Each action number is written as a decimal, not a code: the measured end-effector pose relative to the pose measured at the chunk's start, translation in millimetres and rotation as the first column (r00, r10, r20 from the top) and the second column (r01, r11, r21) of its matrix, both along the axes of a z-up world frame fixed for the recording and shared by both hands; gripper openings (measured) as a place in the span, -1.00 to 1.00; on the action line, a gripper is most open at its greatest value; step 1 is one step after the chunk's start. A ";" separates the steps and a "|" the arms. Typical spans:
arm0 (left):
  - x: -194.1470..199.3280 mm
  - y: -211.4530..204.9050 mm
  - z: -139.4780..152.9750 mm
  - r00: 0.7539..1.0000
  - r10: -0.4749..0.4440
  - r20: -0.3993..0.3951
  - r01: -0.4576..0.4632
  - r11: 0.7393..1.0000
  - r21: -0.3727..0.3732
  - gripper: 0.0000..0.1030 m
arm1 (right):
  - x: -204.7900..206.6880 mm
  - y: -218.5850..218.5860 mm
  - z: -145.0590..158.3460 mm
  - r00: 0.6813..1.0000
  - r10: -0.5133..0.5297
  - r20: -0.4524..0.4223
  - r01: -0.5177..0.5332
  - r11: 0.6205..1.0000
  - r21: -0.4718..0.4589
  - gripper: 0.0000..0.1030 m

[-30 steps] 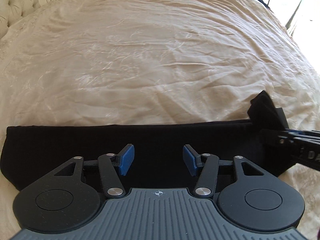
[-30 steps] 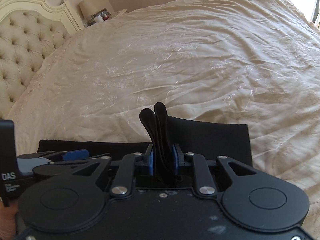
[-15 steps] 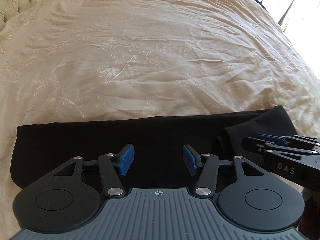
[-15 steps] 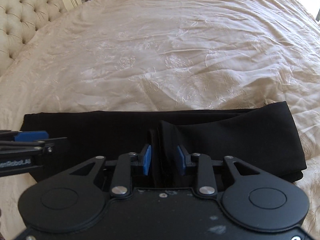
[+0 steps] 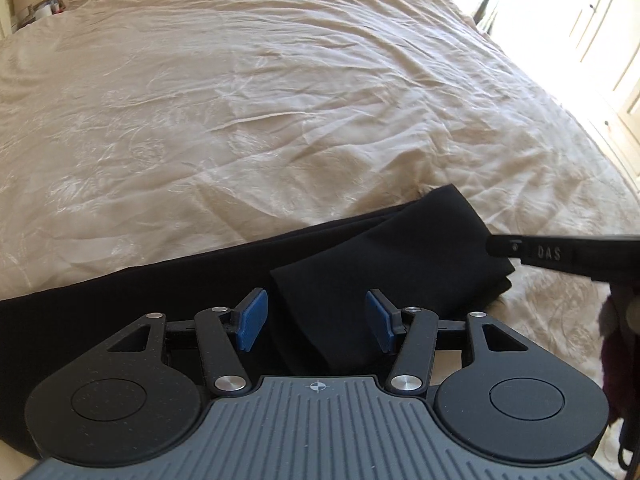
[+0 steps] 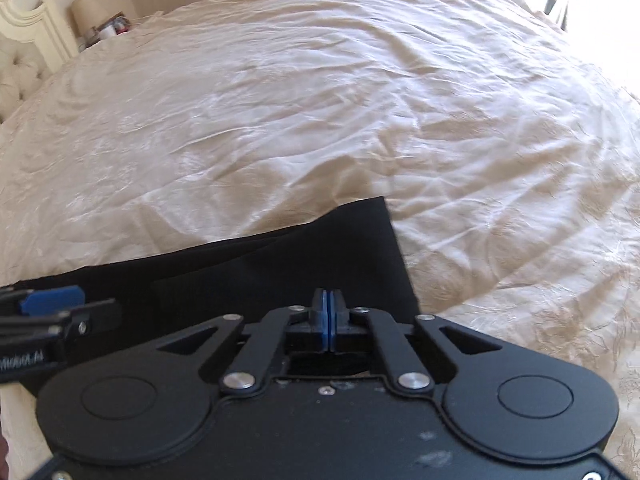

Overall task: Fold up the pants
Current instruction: 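Carry the leg hems over toward the waistband and lay them down with the right tool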

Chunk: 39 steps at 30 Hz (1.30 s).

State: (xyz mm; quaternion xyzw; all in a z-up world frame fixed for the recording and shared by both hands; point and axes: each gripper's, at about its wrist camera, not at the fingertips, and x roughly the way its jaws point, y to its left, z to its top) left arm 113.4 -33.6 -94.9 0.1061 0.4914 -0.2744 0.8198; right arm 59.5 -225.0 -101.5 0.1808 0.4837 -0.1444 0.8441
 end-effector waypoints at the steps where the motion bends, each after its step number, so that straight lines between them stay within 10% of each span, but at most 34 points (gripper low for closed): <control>1: -0.6 -6.7 -7.8 1.000 -0.011 -0.010 0.011 1.000 0.020 0.02 | 2.4 -8.8 -5.8 1.000 -0.016 -0.008 0.016 1.000 0.009 -0.93; 7: 11.9 -16.2 -64.3 0.988 0.035 -0.151 -0.010 0.986 0.166 0.06 | 20.6 -23.2 -55.0 0.990 0.027 -0.139 -0.020 0.999 0.049 -0.95; 15: 11.0 35.6 6.3 0.977 0.210 -0.022 -0.205 0.967 0.149 0.05 | 13.0 -22.0 -25.8 0.998 0.059 -0.020 -0.058 0.997 0.049 -0.83; 30: -85.1 170.2 36.8 0.798 0.600 -0.057 -0.574 0.785 0.234 0.05 | -56.6 83.3 21.2 0.923 0.353 0.155 -0.382 0.892 0.244 -0.81; 39: -87.8 212.2 36.7 0.805 0.591 -0.056 -0.576 0.799 0.172 0.05 | -65.2 182.3 29.1 0.833 0.522 0.183 -0.552 0.800 0.234 -0.81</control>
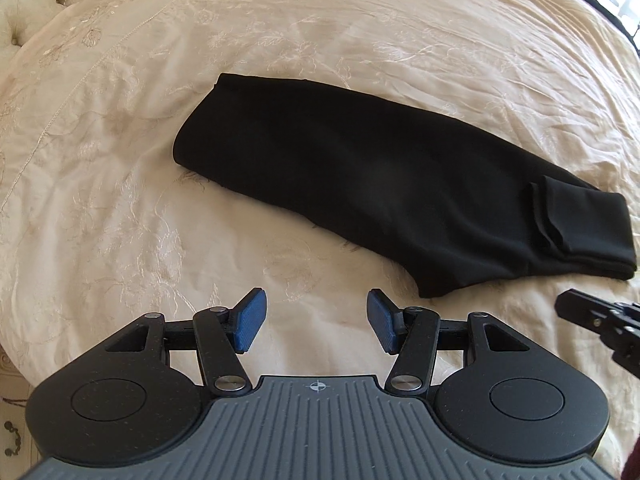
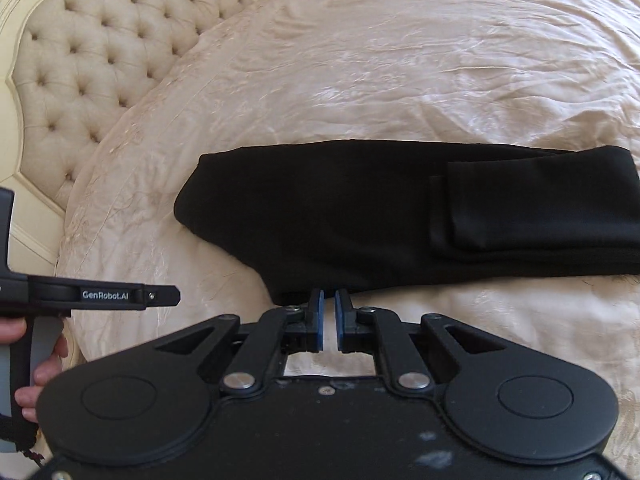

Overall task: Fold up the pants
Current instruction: 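Carry the leg hems over toward the waistband and lay them down with the right tool, then grasp the folded trouser end with the left tool and lift it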

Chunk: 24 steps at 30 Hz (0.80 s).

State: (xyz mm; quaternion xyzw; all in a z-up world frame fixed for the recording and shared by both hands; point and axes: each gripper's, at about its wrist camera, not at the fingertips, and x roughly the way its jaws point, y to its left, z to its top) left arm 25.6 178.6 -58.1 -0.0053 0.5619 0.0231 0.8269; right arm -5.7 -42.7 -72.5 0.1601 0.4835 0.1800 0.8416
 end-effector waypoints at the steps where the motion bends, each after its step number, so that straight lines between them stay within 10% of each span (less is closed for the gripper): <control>1: 2.4 4.1 -0.3 1.000 -0.010 0.005 0.010 1.000 -0.007 0.05 | 2.2 13.8 -0.5 1.000 0.009 0.002 -0.009 1.000 -0.007 -0.81; 24: 97.2 123.4 -50.7 0.998 -0.060 0.035 0.067 0.967 -0.245 0.05 | 68.5 116.5 -85.0 0.917 -0.301 -0.263 0.228 0.934 -0.275 -0.89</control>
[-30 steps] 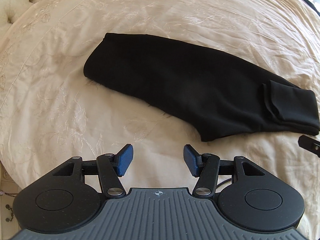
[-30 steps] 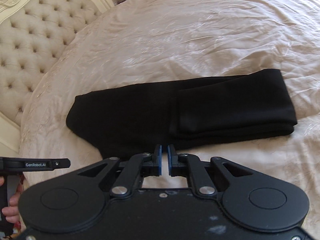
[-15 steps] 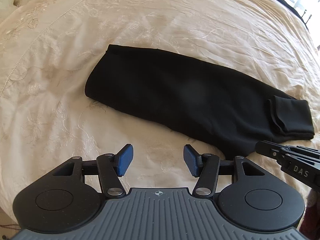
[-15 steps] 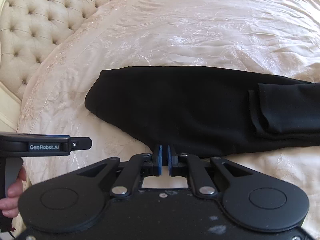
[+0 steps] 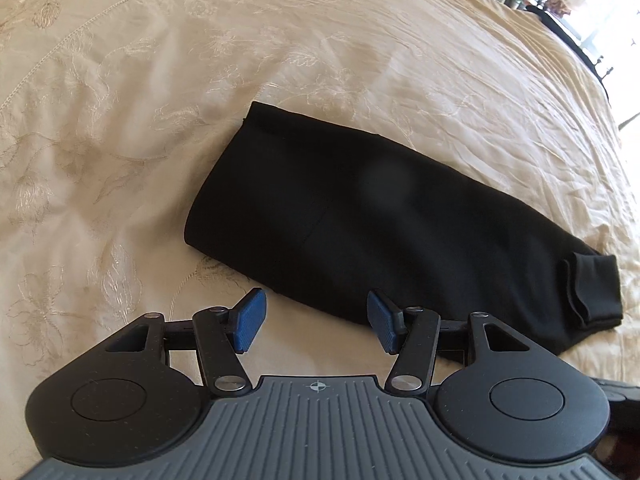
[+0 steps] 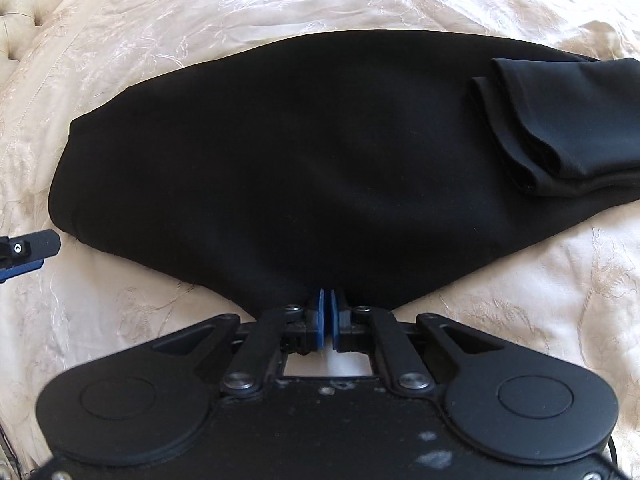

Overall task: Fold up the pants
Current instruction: 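Grasp the folded trouser end with the left tool and lift it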

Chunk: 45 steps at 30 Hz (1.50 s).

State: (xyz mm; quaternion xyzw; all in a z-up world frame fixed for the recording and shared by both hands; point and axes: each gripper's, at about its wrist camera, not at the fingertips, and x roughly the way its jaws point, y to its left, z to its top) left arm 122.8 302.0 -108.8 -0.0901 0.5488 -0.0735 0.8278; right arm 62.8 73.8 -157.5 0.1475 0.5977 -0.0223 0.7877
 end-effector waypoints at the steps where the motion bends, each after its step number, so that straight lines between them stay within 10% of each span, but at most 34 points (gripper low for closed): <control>1: 4.4 4.0 -4.2 1.000 0.017 -0.004 -0.017 1.000 -0.010 0.05 | 0.2 1.6 0.4 1.000 0.005 -0.003 -0.005 1.000 -0.009 -0.89; 8: 26.8 18.2 -45.0 0.994 0.080 -0.078 -0.083 0.996 -0.031 0.07 | 5.4 12.4 -2.5 1.000 0.008 -0.029 -0.009 0.999 -0.040 -0.89; 21: 44.3 27.2 -64.7 0.975 0.215 -0.050 -0.220 0.963 -0.158 0.69 | 24.9 20.5 -5.8 0.998 0.012 -0.060 -0.015 0.999 -0.047 -0.89; 23: 45.2 29.8 -63.3 0.962 0.264 -0.069 -0.272 0.948 -0.166 0.63 | 24.3 20.6 -7.4 0.998 0.011 -0.060 -0.014 0.999 -0.048 -0.89; 28: 38.4 32.6 -44.7 0.960 0.278 -0.032 -0.279 0.951 -0.135 -0.37 | 23.8 20.1 -4.2 0.999 0.004 -0.054 -0.006 0.999 -0.046 -0.89; 35: 18.8 19.6 11.5 0.977 0.169 0.131 -0.161 0.985 -0.065 -0.57 | 8.5 22.9 6.8 1.000 -0.014 0.010 0.015 0.997 -0.078 -0.83; 45: 2.1 -42.4 81.2 0.935 -0.010 0.355 0.024 0.999 -0.036 -0.72 | 17.5 12.3 -18.8 0.998 0.050 -0.025 -0.051 0.998 -0.033 -0.92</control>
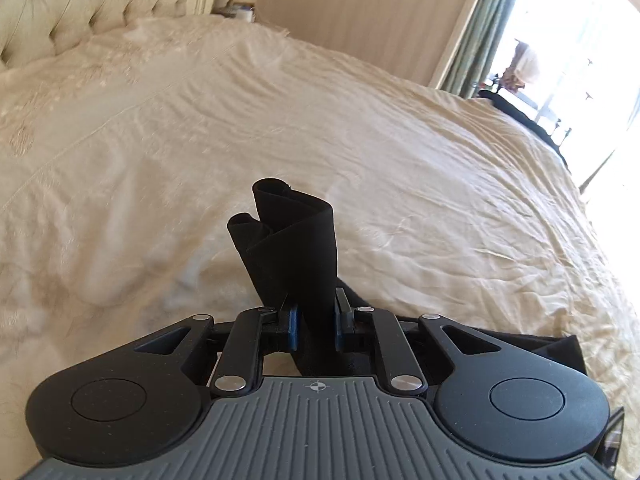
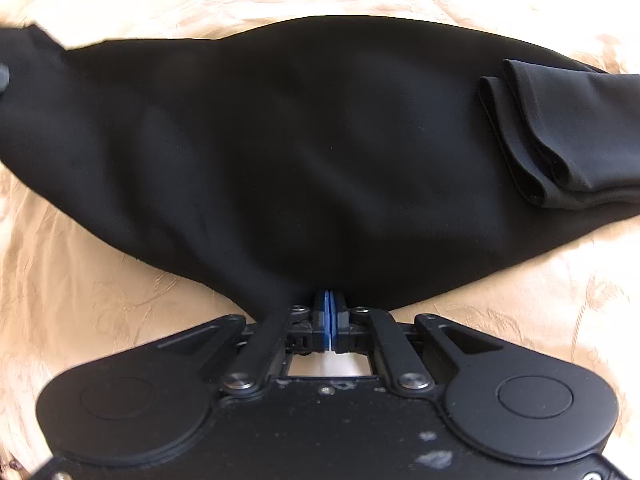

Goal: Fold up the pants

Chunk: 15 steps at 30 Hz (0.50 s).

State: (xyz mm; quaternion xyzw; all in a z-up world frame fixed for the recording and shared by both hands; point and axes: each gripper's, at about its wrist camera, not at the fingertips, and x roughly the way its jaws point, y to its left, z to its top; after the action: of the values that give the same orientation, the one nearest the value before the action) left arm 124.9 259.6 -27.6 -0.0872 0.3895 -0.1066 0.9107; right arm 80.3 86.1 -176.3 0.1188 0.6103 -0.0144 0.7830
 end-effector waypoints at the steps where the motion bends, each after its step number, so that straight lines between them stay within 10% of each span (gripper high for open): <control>1: -2.8 -7.4 6.0 1.000 -0.009 0.015 0.008 1.000 0.007 -0.72 | -2.6 -4.7 0.5 1.000 -0.004 0.011 0.004 1.000 0.021 -0.93; 15: -56.5 -227.7 43.4 0.938 -0.288 0.192 0.269 0.956 0.117 -0.73 | -76.0 -138.7 46.8 0.974 -0.142 0.176 0.109 0.976 0.186 -0.87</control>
State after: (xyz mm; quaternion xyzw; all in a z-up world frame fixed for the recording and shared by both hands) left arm 68.4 32.0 15.8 0.0212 0.3054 -0.2255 0.9249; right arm 4.3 -52.6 -129.5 0.2265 0.5236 0.0011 0.8213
